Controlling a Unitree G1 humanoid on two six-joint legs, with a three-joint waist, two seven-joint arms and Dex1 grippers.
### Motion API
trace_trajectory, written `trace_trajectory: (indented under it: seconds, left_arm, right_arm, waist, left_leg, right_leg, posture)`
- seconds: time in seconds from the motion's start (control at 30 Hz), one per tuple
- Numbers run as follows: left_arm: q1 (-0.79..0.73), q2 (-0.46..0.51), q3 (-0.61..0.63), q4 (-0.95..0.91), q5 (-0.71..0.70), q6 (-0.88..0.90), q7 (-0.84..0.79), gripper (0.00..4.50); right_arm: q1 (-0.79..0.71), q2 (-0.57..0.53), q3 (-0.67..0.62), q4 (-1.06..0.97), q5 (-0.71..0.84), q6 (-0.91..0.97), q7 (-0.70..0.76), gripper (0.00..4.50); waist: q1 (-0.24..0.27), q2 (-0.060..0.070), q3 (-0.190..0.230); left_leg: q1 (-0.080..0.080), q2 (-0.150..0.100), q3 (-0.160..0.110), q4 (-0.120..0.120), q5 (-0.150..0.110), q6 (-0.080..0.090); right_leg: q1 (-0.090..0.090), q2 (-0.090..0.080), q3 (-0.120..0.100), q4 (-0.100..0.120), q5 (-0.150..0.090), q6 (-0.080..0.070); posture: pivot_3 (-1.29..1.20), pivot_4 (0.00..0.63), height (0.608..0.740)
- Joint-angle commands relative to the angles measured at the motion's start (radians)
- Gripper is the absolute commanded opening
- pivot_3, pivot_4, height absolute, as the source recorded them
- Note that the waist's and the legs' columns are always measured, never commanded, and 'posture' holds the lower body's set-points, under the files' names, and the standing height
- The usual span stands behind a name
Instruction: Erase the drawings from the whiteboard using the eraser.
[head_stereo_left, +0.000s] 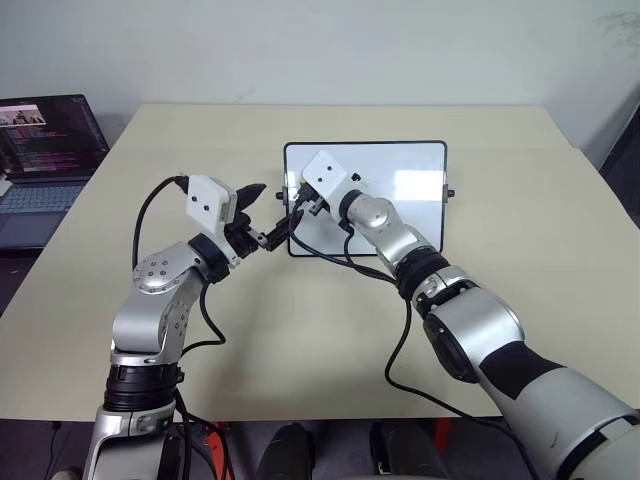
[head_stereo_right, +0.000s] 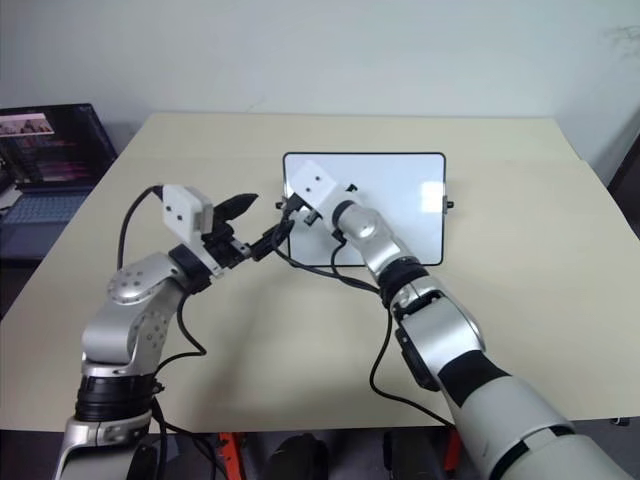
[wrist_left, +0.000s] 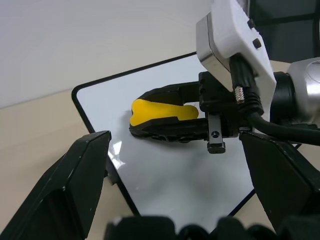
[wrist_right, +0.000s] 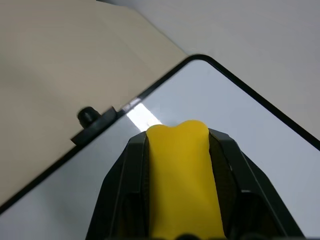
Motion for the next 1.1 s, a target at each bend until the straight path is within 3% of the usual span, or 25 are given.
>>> trace_trajectory:
  seconds: [0.03, 0.7, 1.1]
  left_arm:
    - [-0.026, 0.001, 0.005, -0.012, -0.005, -0.011, 0.0, 4.5]
    - [-0.039, 0.002, 0.007, 0.001, -0.006, -0.017, -0.001, 4.5]
    - [-0.039, -0.006, 0.001, 0.002, -0.007, -0.016, 0.001, 4.5]
  right_arm:
    - [0.01, -0.009, -0.004, 0.0, -0.004, -0.007, -0.01, 1.29]
    - [0.065, -0.008, 0.012, -0.033, -0.023, 0.011, -0.002, 1.29]
    - [0.142, -0.079, 0.032, -0.093, -0.034, 0.039, 0.007, 1.29]
  waist:
    - [0.0, 0.0, 0.0]
    - [0.0, 0.0, 0.0]
    - [0.01, 0.0, 0.0]
  left_leg:
    - [0.0, 0.0, 0.0, 0.0, 0.0, 0.0]
    - [0.001, 0.0, 0.0, 0.001, 0.0, 0.001]
    - [0.003, 0.0, -0.001, 0.002, 0.0, 0.001]
  right_leg:
    - [0.0, 0.0, 0.0, 0.0, 0.0, 0.0]
    - [0.0, 0.0, 0.0, 0.003, 0.0, 0.0]
    - [0.002, 0.0, 0.0, 0.004, 0.0, 0.0]
  posture:
    - [0.0, 0.15, 0.74]
    - [0.0, 0.15, 0.74]
    - [0.0, 0.15, 0.74]
